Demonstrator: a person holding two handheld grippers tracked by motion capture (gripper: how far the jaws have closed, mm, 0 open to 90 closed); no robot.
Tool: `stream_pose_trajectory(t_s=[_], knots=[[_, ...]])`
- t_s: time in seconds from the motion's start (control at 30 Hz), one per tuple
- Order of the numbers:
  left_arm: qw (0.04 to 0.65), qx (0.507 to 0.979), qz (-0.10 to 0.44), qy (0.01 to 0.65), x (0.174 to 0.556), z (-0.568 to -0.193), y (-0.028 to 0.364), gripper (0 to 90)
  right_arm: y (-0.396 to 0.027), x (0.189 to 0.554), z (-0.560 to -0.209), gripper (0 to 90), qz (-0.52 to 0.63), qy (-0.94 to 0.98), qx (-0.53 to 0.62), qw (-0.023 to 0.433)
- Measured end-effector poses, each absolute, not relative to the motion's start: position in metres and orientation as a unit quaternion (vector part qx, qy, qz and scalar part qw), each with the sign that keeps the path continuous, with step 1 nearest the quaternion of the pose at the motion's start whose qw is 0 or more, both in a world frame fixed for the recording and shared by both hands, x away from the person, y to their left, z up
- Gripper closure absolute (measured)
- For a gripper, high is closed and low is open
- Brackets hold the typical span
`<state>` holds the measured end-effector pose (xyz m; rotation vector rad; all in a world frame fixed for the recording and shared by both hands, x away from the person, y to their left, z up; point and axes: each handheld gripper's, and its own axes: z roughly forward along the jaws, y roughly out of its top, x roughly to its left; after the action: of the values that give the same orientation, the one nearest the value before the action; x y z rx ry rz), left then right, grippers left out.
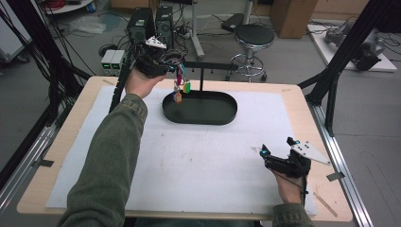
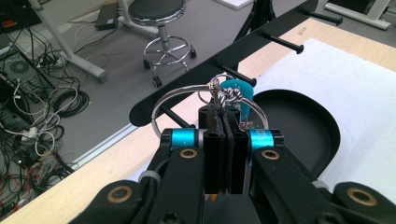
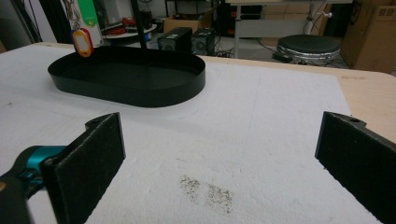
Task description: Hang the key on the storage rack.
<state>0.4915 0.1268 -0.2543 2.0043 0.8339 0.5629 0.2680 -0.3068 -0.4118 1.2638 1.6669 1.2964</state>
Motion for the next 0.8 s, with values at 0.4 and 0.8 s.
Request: stream_pose_trajectory(t_s=[0.4,0.8], knots=[[0.417,0.812,0.220,0.344,0.499,-0.264,0.124,88.2,-0.308,0.267,-0.412,0.5,0.496,0.636,0.487,0.335],[0.394,0.826,0.185,0.358,0.505,-0.271,0.127,87.4,-0.308,0.267,-0.413,0.5,0.495,0.637,0.487,0.335]])
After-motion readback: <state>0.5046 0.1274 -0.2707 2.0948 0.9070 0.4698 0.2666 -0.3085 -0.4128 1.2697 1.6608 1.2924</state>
